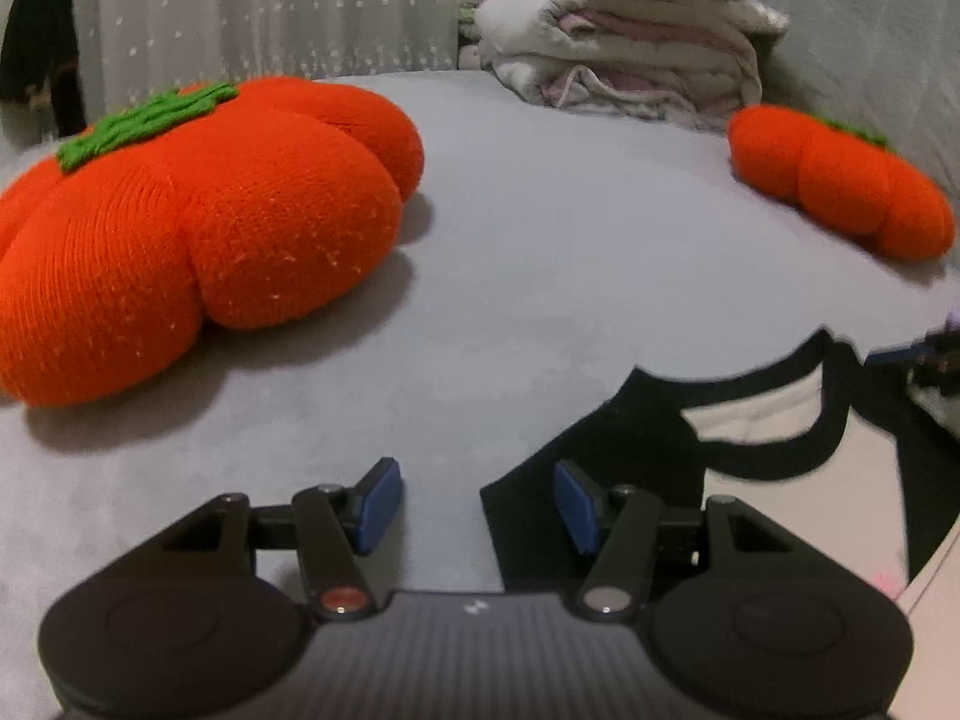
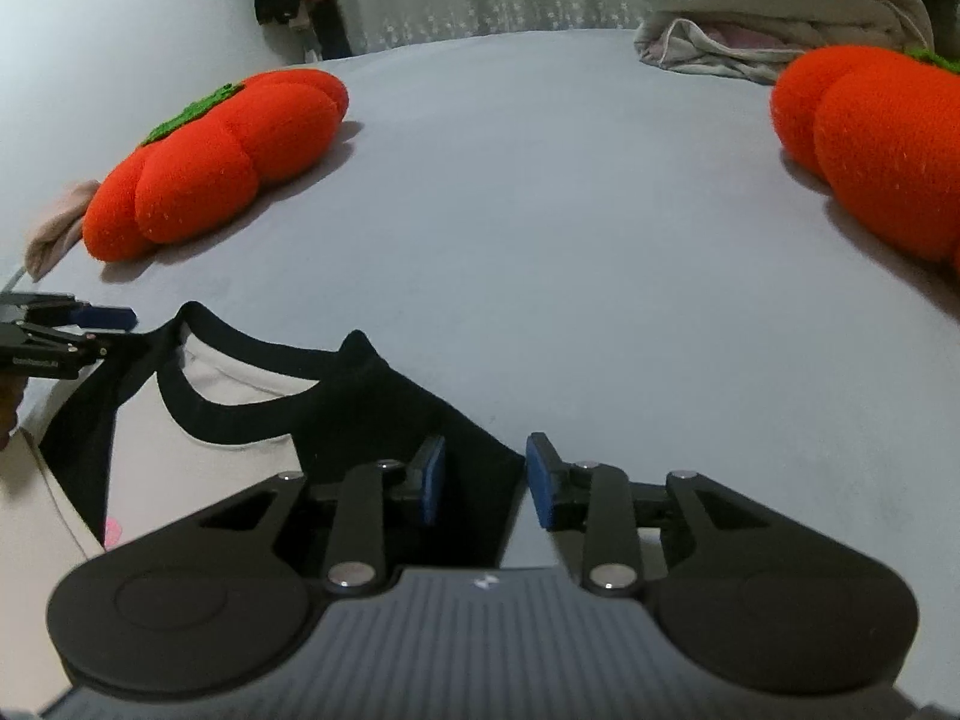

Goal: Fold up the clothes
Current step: 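Move both open grippers to the side edge of the black shirt body, then grasp the black shirt side edge with both grippers and lift it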

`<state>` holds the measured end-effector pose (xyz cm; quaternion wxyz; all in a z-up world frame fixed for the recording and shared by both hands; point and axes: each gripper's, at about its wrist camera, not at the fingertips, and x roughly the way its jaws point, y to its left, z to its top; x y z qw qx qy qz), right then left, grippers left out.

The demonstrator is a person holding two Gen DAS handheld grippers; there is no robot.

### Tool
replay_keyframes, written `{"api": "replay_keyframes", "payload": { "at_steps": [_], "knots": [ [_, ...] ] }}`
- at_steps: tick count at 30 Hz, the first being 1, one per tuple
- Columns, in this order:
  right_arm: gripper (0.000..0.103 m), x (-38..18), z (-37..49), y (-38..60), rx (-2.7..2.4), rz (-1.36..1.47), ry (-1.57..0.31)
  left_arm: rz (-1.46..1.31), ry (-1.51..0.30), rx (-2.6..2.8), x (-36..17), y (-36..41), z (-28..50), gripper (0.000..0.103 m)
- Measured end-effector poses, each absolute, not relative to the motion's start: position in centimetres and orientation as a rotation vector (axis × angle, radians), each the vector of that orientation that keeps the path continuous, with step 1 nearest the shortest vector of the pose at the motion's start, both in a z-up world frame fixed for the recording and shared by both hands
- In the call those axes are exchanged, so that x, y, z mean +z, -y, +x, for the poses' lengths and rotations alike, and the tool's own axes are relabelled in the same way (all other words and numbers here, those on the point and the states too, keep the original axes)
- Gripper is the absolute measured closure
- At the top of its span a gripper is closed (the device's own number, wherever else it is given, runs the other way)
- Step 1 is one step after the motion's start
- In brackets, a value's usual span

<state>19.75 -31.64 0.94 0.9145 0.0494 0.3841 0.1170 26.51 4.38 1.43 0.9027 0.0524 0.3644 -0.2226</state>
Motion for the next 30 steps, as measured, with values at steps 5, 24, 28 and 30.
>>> {"api": "replay_keyframes", "payload": {
  "at_steps": [5,24,28,30],
  "knots": [
    [0.093,1.1,19.5,30.9,0.217,0.083,-0.774,0.100,-0.752,-0.459,1.4,-4.0,26.5,0.099],
    [0.096,6.8,12.6,29.9,0.292,-0.027,-0.503,0.094,-0.581,-0.532,6.0,-6.6,20.9,0.102],
    [0.096,7.9,10.2,29.6,0.323,-0.058,-0.476,0.061,-0.567,-0.551,7.1,-7.8,18.0,0.102],
    [0.096,8.3,8.7,29.4,0.340,-0.076,-0.472,0.051,-0.563,-0.568,7.6,-8.3,16.4,0.102]
  ]
}}
